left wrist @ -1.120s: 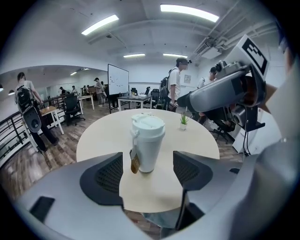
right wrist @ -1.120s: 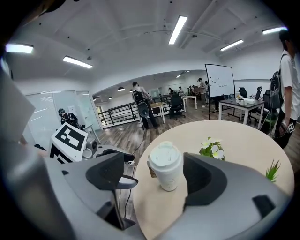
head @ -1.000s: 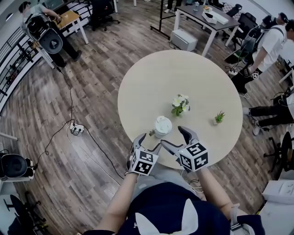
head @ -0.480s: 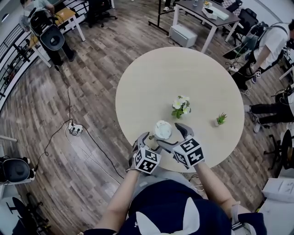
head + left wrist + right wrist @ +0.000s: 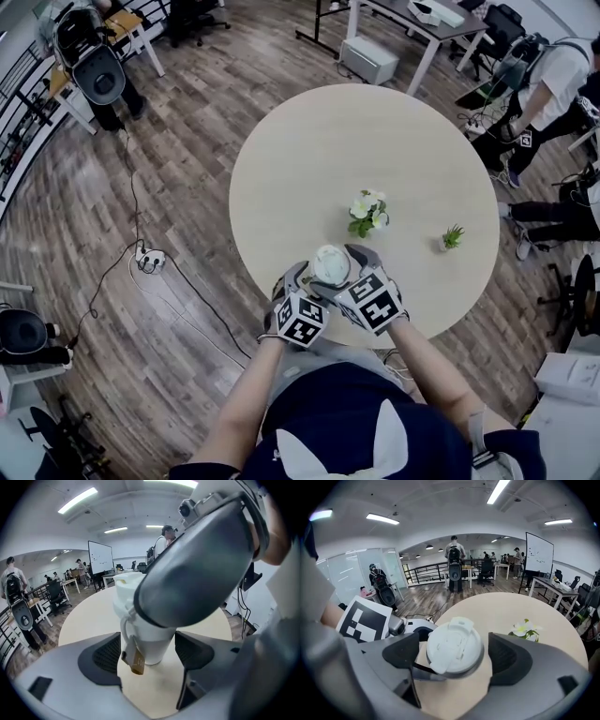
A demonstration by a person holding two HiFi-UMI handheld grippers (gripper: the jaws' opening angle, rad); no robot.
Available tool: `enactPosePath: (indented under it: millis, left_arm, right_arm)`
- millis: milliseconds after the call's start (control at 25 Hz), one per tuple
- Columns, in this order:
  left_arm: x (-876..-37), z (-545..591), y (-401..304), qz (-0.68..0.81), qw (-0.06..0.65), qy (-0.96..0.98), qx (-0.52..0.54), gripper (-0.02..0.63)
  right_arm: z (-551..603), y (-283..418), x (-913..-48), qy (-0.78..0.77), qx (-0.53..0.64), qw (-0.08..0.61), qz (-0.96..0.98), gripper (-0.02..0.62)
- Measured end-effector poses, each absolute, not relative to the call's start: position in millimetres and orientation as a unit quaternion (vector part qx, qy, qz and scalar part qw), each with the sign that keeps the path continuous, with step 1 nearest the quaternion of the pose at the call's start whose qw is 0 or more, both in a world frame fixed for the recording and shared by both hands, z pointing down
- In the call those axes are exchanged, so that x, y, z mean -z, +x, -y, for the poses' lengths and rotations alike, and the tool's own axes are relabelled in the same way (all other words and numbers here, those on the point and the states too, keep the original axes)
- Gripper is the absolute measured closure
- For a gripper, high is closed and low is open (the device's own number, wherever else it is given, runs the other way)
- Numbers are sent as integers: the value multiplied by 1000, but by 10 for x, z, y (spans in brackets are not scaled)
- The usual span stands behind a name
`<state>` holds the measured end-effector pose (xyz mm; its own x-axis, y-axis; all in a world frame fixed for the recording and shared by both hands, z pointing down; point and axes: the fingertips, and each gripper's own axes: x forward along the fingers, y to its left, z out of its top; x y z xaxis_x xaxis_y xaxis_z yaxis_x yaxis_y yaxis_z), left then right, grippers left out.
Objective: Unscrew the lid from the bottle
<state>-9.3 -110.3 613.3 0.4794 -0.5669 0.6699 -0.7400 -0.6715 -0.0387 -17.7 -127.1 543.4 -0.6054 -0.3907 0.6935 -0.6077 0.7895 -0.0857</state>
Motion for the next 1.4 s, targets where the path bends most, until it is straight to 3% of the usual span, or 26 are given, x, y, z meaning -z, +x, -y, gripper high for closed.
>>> enactPosePath:
  millis: [280,840,1400]
  left_arm:
    - [-6197,1147,-1,376,120,857,-330,264]
    - [-6251,1174,-9,376,139,862,-309,265]
    - [-6252,1160,-17,368,142,865,-312,265]
  right_arm:
    - [1263,-200,-5521,286,-147,375,870,179]
    - [1268,-200,-5561,252,-144,389,875,184]
    - [1190,-215,-5565,111,-87,424,894,187]
